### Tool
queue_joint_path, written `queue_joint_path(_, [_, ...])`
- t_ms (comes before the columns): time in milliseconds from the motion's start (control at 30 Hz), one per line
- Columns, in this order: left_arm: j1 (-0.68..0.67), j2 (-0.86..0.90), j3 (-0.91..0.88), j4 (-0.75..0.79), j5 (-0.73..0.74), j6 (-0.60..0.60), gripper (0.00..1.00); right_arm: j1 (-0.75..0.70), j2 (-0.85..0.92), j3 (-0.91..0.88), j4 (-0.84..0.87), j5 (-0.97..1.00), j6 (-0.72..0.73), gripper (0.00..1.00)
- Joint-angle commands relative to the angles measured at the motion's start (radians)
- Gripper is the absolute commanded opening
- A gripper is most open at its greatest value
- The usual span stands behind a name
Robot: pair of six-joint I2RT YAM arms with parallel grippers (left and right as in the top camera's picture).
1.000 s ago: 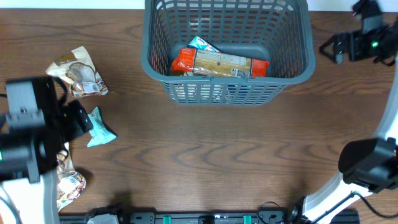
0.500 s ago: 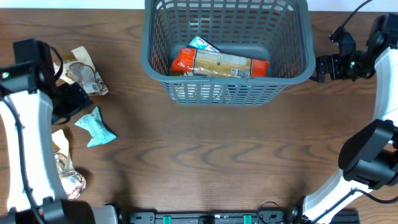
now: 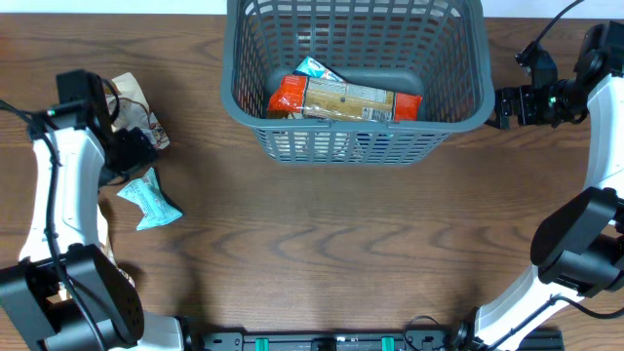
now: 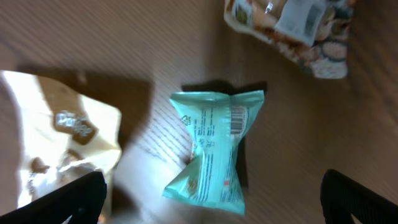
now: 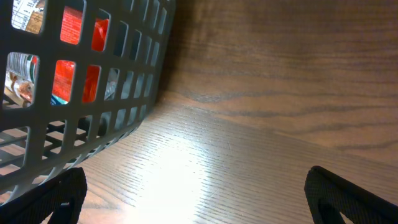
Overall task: Pack container
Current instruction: 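Reach the left gripper to the mint-green wipes packet and grasp it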
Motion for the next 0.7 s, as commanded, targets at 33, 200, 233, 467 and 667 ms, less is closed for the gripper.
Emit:
queue_joint_path(33, [0.005, 0.006, -0.145, 0.083, 0.054, 0.054, 0.99, 0.003, -0.008, -0.005, 0.0, -0.019, 0.014, 0.99])
queue_joint_path(200, [0.005, 0.006, -0.279, 0.184, 0.055, 0.105, 0.99, 0.003, -0.008, -0.005, -0.001, -0.019, 0.014, 0.99])
queue_joint_path(233, [0.005, 0.006, -0.299, 0.202, 0.055, 0.116, 0.99, 0.003, -0.008, -0.005, -0.001, -0.019, 0.014, 0.99])
queue_joint_path(467, [0.005, 0.006, -0.386, 0.314, 0.054, 0.126, 0.99, 0.003, -0.008, -0.005, -0.017, -0.018, 0.014, 0.99])
queue_joint_path(667, [0.005, 0.006, -0.408, 0.372, 0.046, 0.125, 0.75, 0.003, -0.008, -0.005, -0.027, -0.018, 0.014, 0.99])
